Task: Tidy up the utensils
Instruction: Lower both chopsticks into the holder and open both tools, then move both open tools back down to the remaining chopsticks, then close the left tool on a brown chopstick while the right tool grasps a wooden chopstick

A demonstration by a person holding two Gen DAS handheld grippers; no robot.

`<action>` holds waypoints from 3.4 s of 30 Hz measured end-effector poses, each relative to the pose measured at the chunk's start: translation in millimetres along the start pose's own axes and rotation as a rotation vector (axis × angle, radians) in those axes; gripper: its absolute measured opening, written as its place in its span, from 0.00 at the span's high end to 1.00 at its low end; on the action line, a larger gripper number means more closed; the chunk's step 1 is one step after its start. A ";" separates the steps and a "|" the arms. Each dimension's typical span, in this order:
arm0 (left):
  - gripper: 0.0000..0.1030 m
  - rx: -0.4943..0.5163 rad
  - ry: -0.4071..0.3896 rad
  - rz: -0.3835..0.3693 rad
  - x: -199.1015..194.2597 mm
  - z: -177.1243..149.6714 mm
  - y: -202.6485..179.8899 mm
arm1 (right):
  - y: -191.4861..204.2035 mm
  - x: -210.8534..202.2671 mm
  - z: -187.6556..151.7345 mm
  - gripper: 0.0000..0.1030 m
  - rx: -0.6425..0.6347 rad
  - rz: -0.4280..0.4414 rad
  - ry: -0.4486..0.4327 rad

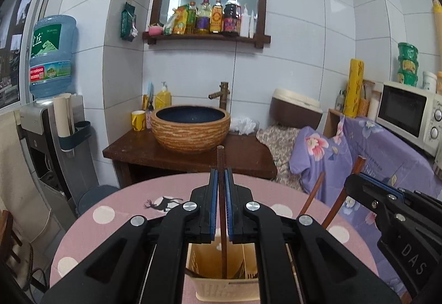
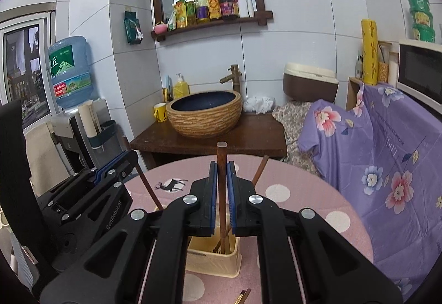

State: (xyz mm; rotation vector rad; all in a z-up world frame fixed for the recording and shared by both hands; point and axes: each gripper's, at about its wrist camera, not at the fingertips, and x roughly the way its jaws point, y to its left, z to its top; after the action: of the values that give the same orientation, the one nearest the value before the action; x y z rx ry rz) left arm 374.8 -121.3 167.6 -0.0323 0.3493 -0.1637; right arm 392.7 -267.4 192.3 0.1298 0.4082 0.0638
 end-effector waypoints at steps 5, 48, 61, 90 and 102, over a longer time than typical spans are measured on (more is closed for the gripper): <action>0.94 0.025 0.042 0.002 7.2 -16.1 -0.2 | -1.6 5.2 -11.8 0.92 0.002 0.001 0.024; 0.18 -0.046 0.325 -0.087 -51.0 -166.5 62.5 | -39.5 -21.8 -171.1 0.37 0.036 -0.135 0.232; 0.54 -0.069 0.484 -0.114 -38.3 -217.1 64.9 | -18.8 18.9 -240.0 0.60 0.101 -0.076 0.470; 0.55 -0.026 0.548 -0.099 -3.1 -215.4 46.7 | -43.3 71.1 -227.0 0.82 0.185 -0.193 0.521; 0.77 0.062 0.588 -0.003 26.3 -211.5 28.9 | -35.4 74.9 -228.0 0.85 0.150 -0.240 0.504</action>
State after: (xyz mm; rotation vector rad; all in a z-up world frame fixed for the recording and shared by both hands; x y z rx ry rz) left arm 331.1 -97.8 -41.8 0.0788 0.9301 -0.1850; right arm 371.4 -270.1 -49.3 0.2125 0.9298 -0.1754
